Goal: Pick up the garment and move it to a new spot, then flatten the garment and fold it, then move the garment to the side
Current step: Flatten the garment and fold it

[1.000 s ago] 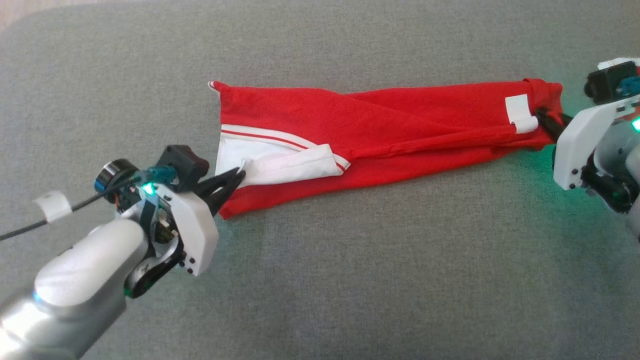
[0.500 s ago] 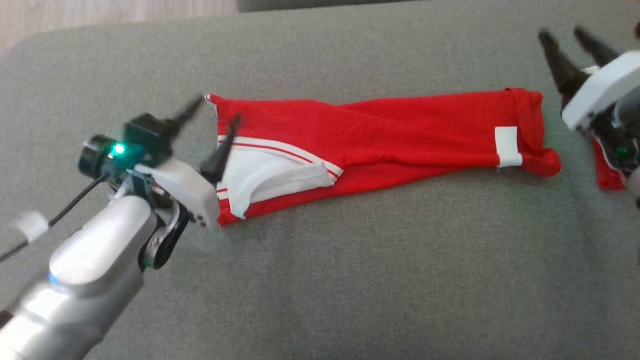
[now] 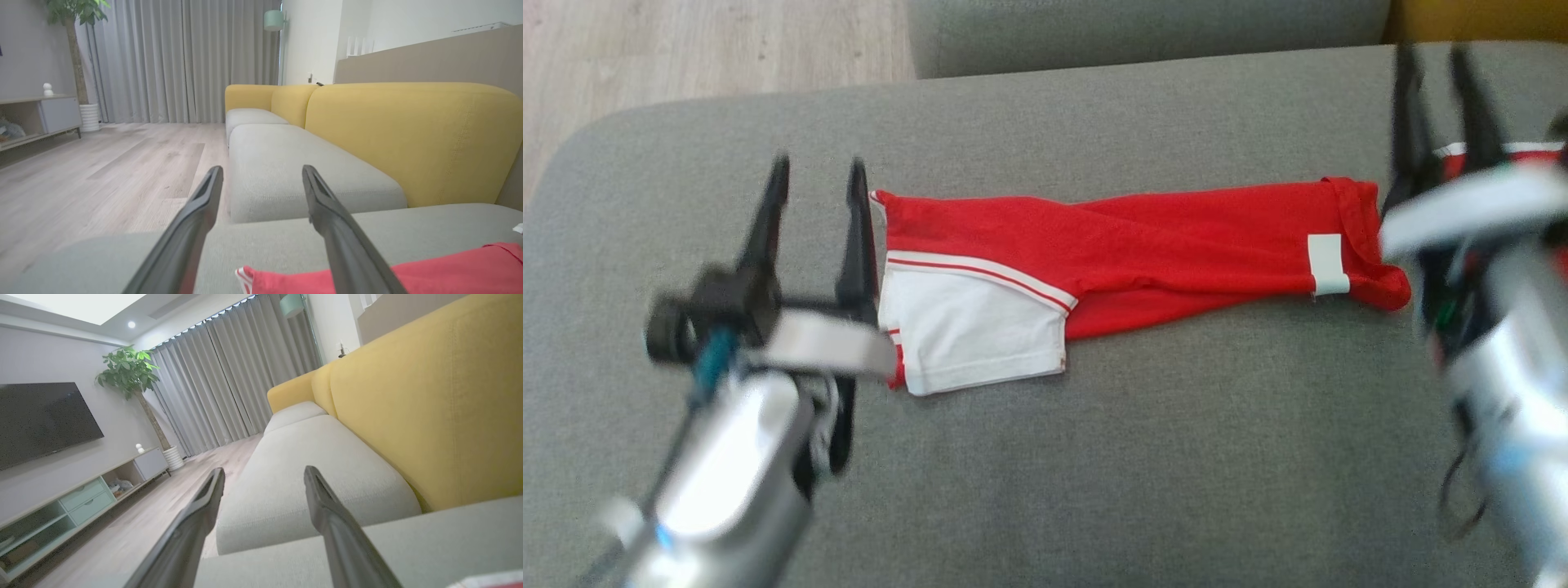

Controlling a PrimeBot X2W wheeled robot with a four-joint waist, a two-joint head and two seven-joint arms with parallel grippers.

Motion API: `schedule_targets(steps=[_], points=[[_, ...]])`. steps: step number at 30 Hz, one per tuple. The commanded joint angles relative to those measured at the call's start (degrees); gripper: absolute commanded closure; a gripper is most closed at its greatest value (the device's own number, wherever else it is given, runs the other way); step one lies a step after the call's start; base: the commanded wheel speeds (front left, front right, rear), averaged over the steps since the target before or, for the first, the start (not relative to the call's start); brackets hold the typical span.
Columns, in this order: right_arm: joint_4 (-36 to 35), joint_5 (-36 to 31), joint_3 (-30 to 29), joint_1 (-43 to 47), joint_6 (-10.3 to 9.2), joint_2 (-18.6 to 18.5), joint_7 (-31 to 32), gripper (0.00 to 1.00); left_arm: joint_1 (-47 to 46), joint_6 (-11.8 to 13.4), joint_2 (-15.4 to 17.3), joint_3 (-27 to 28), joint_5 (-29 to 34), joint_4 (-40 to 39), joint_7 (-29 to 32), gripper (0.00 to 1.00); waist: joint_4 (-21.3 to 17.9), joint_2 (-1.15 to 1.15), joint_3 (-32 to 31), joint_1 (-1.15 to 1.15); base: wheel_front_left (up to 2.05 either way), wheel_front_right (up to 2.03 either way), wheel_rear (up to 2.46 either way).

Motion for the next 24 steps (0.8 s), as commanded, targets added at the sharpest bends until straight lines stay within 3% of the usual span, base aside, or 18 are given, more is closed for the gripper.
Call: schedule_targets(steps=[1, 6, 12, 18, 24], points=[[-3.84, -4.56, -2.33, 5.02, -0.10, 2.73, -0.58, 0.00, 1.81, -0.11, 0.09, 4.20, 1.71, -2.25, -0.51, 0.00, 0.18, 0.00, -0.32, 0.00, 0.00, 0.00, 0.00], [-10.68, -16.77, -10.50, 18.13, -0.10, 10.79, -0.59, 0.00, 11.56, -1.91, -4.42, 10.65, 6.80, -3.88, -0.52, 0.00, 0.52, 0.00, -0.92, 0.00, 0.00, 0.00, 0.00], [-12.59, -22.31, -12.03, 24.10, -0.10, 13.64, -0.59, 0.00, 16.59, -4.94, -8.11, 15.82, 10.79, -4.05, -0.53, 0.00, 1.07, 0.00, -0.42, 0.00, 0.00, 0.00, 0.00], [-9.12, -26.80, -17.40, 20.03, -0.10, 14.00, 0.76, 0.00, 15.84, -8.91, -10.78, 18.86, 15.20, -3.12, -0.53, 0.00, 1.83, 0.00, 2.22, 0.00, 0.00, 0.00, 0.00], [0.57, -35.69, -29.73, 11.98, -0.10, 14.10, 6.41, 0.00, 13.53, -11.79, -12.93, 20.63, 18.05, -2.14, -0.53, 0.00, 2.99, 0.00, 6.30, 0.00, 0.00, 0.00, 0.00]])
